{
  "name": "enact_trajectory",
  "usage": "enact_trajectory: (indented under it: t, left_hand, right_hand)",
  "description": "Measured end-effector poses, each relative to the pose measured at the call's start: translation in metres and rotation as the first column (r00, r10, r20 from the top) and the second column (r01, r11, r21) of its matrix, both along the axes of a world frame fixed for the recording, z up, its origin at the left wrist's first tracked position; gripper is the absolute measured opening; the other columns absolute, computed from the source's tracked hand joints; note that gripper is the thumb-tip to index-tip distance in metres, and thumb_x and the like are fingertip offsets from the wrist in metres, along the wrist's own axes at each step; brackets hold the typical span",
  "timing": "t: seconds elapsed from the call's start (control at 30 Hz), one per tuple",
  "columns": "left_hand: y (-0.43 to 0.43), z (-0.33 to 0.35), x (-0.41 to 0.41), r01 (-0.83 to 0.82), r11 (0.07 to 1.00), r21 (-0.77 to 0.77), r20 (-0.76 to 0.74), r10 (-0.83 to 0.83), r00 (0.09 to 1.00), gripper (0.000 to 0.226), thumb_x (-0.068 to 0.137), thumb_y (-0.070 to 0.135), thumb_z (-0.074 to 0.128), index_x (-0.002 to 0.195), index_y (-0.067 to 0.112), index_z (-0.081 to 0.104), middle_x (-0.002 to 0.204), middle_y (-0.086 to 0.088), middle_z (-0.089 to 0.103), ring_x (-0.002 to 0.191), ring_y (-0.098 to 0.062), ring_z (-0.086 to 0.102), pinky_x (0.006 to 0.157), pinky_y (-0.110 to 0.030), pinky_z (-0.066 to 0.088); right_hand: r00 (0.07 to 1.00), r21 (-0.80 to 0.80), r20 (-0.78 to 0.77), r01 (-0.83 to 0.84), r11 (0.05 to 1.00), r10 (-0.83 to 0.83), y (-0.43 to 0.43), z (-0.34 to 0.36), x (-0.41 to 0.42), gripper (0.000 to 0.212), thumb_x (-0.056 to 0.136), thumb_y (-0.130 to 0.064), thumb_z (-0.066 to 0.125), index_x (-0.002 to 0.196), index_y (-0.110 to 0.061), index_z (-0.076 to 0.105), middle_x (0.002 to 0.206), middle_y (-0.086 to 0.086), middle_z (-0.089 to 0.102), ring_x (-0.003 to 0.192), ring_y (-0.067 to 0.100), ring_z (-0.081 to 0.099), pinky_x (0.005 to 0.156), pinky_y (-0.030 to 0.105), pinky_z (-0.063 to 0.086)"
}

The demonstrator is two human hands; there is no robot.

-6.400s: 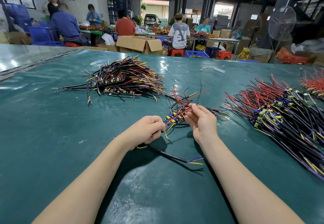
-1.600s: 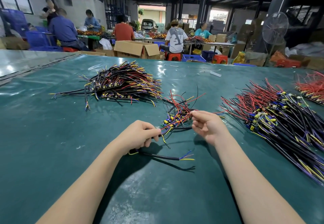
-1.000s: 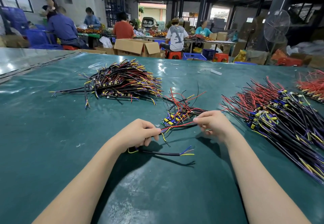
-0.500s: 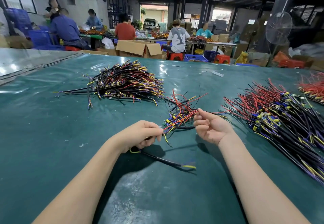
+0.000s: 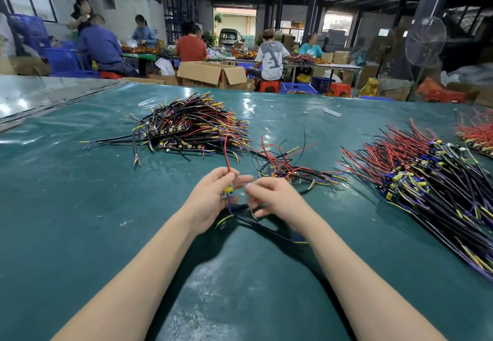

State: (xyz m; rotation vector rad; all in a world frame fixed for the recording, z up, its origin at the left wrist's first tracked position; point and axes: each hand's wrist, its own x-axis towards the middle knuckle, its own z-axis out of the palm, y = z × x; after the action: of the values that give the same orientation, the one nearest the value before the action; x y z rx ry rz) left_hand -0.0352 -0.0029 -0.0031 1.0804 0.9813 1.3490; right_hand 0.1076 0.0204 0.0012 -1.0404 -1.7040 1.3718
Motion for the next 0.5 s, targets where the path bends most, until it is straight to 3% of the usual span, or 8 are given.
enact_trajectory:
  t: [0.07, 0.17, 0.27, 0.37, 0.43, 0.5]
  left_hand:
    - [0.0, 0.0, 0.004, -0.009, 1.0, 0.023, 0.08, 0.007, 0.997, 0.022, 0.099, 0.011, 0.034, 0.082, 0.016, 0.046, 0.09, 0.005, 0.071, 0.074, -0.006, 0.065, 0.058, -0.023, 0.049]
    - [0.001, 0.002, 0.006, -0.009, 1.0, -0.004, 0.212, 0.01, 0.977, 0.023, 0.1, 0.015, 0.031, 0.081, 0.017, 0.043, 0.095, 0.004, 0.069, 0.073, -0.009, 0.061, 0.047, -0.021, 0.044]
    - [0.002, 0.004, 0.005, 0.035, 0.997, -0.072, 0.336, -0.009, 0.942, 0.027, 0.1, 0.02, 0.029, 0.078, 0.017, 0.045, 0.087, 0.004, 0.073, 0.082, -0.012, 0.059, 0.052, -0.021, 0.049]
    - [0.001, 0.007, 0.0, 0.081, 0.987, -0.138, 0.438, -0.013, 0.899, 0.03, 0.099, 0.022, 0.031, 0.074, 0.019, 0.047, 0.085, 0.003, 0.074, 0.08, -0.012, 0.065, 0.067, -0.025, 0.054]
    - [0.0, 0.011, -0.008, 0.09, 0.985, -0.146, 0.527, 0.001, 0.85, 0.031, 0.099, 0.021, 0.031, 0.072, 0.021, 0.046, 0.083, 0.002, 0.074, 0.075, -0.013, 0.07, 0.076, -0.032, 0.049]
    - [0.0, 0.014, -0.013, 0.092, 0.986, -0.141, 0.605, 0.012, 0.796, 0.03, 0.098, 0.02, 0.029, 0.072, 0.02, 0.045, 0.078, 0.0, 0.074, 0.072, -0.017, 0.072, 0.083, -0.037, 0.044]
  right_hand:
    - [0.993, 0.038, 0.062, -0.098, 0.994, 0.096, -0.005, -0.001, -0.011, 0.015, 0.093, -0.015, 0.051, 0.08, -0.021, 0.057, 0.071, -0.005, 0.056, 0.062, 0.004, 0.052, 0.055, 0.014, 0.044]
    - [0.988, -0.017, 0.009, -0.152, 0.988, 0.152, -0.007, -0.001, -0.013, 0.013, 0.094, -0.012, 0.05, 0.089, -0.022, 0.056, 0.074, -0.004, 0.057, 0.064, 0.005, 0.051, 0.054, 0.014, 0.037]
    - [0.975, -0.101, -0.047, -0.219, 0.97, 0.216, -0.006, 0.001, -0.007, 0.013, 0.093, -0.005, 0.048, 0.09, -0.015, 0.055, 0.073, 0.004, 0.056, 0.061, 0.008, 0.051, 0.052, 0.014, 0.036]
    - [0.92, -0.22, -0.197, -0.378, 0.899, 0.339, -0.003, 0.008, 0.007, 0.013, 0.09, -0.009, 0.049, 0.097, -0.011, 0.059, 0.078, 0.006, 0.064, 0.067, 0.01, 0.061, 0.06, 0.017, 0.047]
    - [0.847, -0.273, -0.328, -0.509, 0.817, 0.418, -0.002, 0.015, 0.021, 0.024, 0.084, -0.018, 0.049, 0.103, -0.01, 0.062, 0.085, 0.006, 0.069, 0.076, 0.014, 0.067, 0.063, 0.023, 0.054]
    - [0.819, -0.28, -0.388, -0.542, 0.792, 0.423, -0.003, 0.016, 0.026, 0.027, 0.082, -0.019, 0.052, 0.104, -0.01, 0.064, 0.086, 0.006, 0.07, 0.077, 0.018, 0.069, 0.059, 0.026, 0.057]
